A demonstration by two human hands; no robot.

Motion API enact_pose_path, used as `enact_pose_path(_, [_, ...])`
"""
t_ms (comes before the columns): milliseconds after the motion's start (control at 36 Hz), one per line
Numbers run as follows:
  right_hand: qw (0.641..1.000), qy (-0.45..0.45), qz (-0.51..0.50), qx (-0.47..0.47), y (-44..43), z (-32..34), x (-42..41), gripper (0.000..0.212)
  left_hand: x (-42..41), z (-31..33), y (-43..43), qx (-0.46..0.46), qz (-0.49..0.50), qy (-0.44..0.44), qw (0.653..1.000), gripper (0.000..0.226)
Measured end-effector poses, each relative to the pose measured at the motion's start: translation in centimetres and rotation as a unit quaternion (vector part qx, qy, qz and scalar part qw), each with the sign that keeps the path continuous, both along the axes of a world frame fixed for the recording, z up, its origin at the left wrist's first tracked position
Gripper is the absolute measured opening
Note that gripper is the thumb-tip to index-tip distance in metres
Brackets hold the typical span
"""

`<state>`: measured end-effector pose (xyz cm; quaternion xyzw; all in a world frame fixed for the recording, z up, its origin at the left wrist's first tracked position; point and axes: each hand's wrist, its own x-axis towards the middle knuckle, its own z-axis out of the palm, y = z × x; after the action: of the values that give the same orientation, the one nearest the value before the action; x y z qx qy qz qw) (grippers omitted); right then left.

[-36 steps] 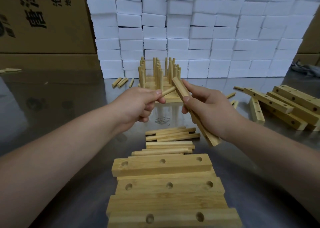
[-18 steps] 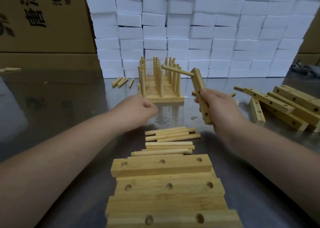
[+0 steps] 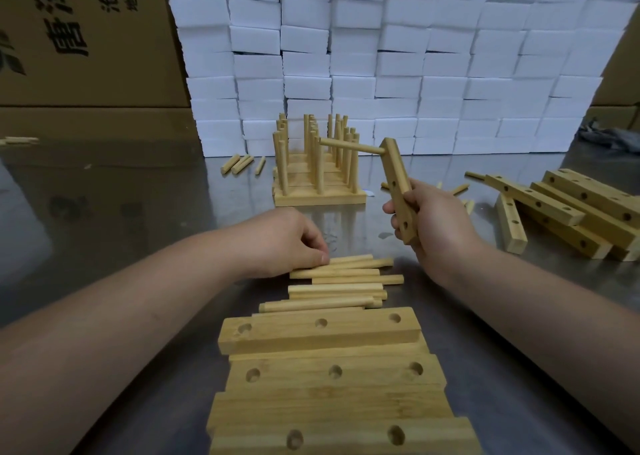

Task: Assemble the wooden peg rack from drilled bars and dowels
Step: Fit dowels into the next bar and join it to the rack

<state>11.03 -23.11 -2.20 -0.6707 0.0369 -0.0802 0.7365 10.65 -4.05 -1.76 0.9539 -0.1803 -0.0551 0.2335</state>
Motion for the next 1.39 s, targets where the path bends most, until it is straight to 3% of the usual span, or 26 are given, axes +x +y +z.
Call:
enact_pose_path(111, [0.999,-0.022,0.005,-0.043,-0.1,-0.3,0.2,0.036,0.0,-0.2,-0.2,0.009,-0.003,-0.021,1.0,0.009])
enact_pose_path(222, [0.997,-0.026,0.005,-0.068,-0.1,-0.4,0.7,0.038,0.2,-0.3,0.0,-0.04,0.031,-0.069,0.996,0.01])
enact_pose_path(417, [0.997,-0.022,0.007,-0.079,0.0,-0.4,0.7,0.042,0.1,-0.2,0.0,0.019,-0.023,-0.02,0.999,0.011])
enact_pose_path(611, [0.993,-0.057,0.022,-0.103,0.2,-0.6,-0.4,0.041,-0.1,-0.7,-0.4,0.03,-0.011,-0.093,0.995,0.011])
enact_pose_path(778, [0.991,-0.069,0.028,-0.114,0.5,-0.1,-1.2,0.042,0.0,-0.6,-0.3,-0.126,0.052,-0.159,0.978,0.013])
enact_pose_path(944, [0.985,-0.092,0.061,-0.129,1.0,0.1,-1.8,0.036,-0.1,-0.5,-0.7,-0.195,0.039,-0.202,0.959,0.02])
enact_pose_path(1139, [0.984,-0.117,0.082,-0.11,1.5,0.5,-2.5,0.037,-0.4,-0.4,-1.0,-0.198,0.019,-0.245,0.949,0.014])
enact_pose_path(1389, [0.98,-0.127,0.081,-0.13,1.4,0.4,-2.4,0.042,-1.0,-0.4,-1.3,-0.19,0.0,-0.303,0.934,0.026])
